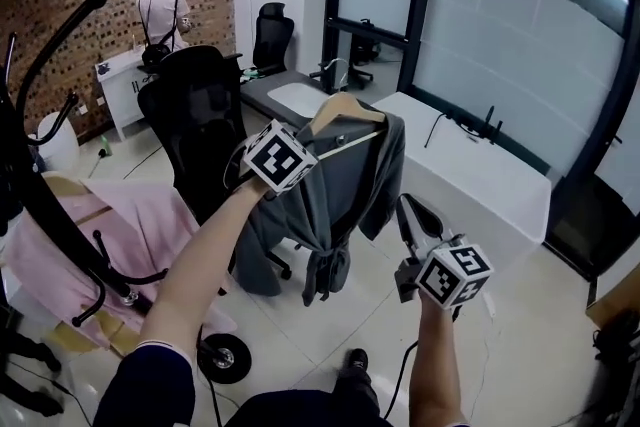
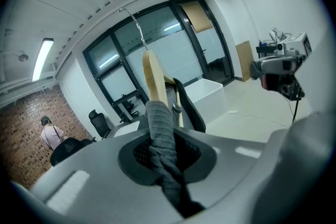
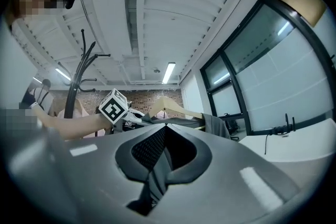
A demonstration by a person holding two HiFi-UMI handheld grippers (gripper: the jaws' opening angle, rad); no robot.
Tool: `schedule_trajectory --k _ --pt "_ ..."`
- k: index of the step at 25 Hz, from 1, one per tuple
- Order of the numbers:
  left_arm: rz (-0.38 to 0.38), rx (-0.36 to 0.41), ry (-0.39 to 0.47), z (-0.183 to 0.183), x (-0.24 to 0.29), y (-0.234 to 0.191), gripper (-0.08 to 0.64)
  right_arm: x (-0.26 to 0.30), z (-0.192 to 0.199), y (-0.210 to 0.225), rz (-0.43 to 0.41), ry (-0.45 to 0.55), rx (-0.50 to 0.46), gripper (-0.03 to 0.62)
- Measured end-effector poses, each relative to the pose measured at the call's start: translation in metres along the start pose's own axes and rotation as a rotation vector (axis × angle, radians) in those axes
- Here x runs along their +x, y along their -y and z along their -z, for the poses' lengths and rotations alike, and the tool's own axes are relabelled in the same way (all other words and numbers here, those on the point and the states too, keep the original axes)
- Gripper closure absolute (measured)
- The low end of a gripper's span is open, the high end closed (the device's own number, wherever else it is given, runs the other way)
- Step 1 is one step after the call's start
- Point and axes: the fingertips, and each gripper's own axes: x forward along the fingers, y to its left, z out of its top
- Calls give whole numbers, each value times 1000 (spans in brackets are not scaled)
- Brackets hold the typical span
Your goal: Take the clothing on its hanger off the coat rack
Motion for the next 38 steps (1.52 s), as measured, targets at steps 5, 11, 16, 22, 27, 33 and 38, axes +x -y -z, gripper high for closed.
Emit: schedule_trajectory --k 5,11,16,22,27,33,38 --pt "-53 -50 -46 3 43 -33 532 58 2 45 -111 -14 -4 591" --pt "-121 -97 -66 0 76 -68 532 126 2 95 -257 -40 15 591" --pt "-230 -147 -99 11 68 -99 532 175 12 103 -404 -72 37 591" --pt "-333 -201 -150 28 56 -143 532 232 19 104 -519 -82 69 591" --pt "-405 -223 -196 57 48 -190 532 289 36 83 -603 -91 91 591" --pt "-478 -252 -228 101 31 -261 532 367 47 45 -683 -90 81 591" --pt "-504 -287 -251 141 25 -318 532 434 58 16 -727 -99 88 591"
